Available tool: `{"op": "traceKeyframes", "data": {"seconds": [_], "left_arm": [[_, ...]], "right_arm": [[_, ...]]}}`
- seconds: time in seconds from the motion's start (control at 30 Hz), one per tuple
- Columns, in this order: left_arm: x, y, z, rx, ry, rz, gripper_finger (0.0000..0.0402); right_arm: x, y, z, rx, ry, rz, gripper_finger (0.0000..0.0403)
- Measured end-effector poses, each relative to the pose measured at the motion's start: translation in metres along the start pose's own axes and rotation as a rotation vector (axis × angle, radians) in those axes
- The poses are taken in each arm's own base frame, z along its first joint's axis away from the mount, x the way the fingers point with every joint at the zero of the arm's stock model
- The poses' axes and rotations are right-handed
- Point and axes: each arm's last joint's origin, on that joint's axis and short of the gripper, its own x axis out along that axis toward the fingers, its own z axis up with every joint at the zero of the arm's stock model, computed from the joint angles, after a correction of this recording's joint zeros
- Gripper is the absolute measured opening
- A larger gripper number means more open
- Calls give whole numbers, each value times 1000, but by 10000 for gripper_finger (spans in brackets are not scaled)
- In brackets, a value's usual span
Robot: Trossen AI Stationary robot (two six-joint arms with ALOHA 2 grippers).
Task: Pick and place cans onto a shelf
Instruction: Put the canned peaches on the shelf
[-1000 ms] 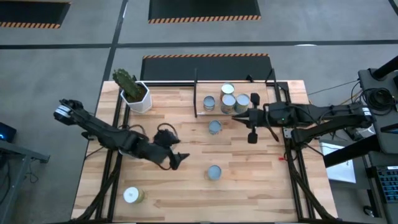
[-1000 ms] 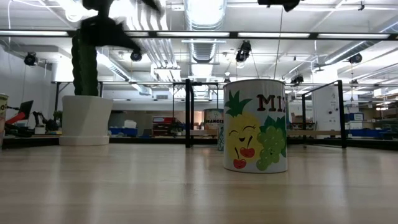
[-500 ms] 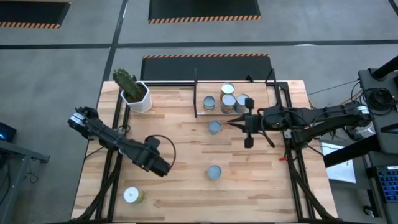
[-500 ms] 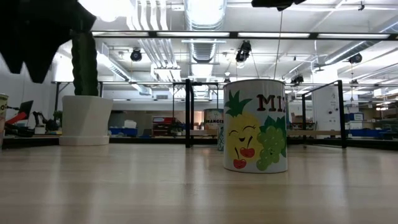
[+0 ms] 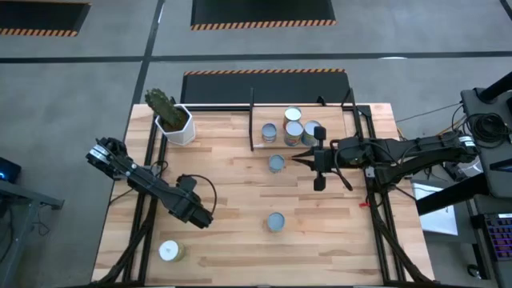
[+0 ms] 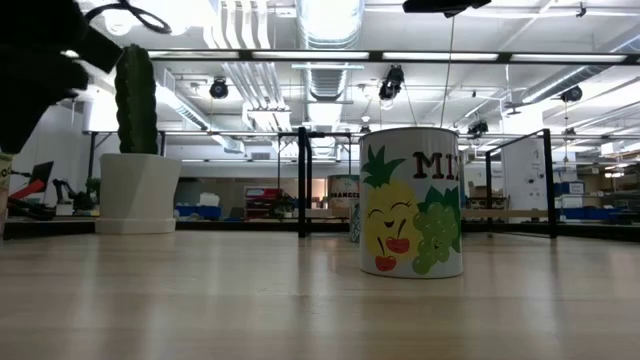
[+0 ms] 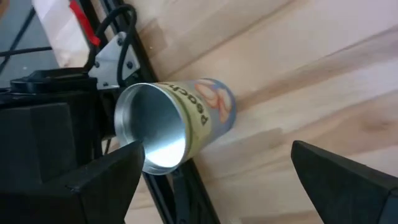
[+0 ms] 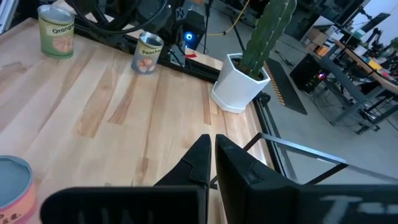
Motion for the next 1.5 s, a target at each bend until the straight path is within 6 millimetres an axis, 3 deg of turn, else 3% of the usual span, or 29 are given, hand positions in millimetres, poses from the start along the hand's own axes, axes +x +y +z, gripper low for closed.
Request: {"op": "traceKeyframes", "data": {"seconds": [0.33,1.1,1.5], "left_arm": [[17,4,-7,-13,11,72,361],[19,2,-7,-17,9,61,132],[34,3,-9,-33,-4,93,75]], "right_arm": [[1,1,-2,6,7,2,12],[1,1,-3,6,15,5,12],[1,1,-3,6,16,5,12]]}}
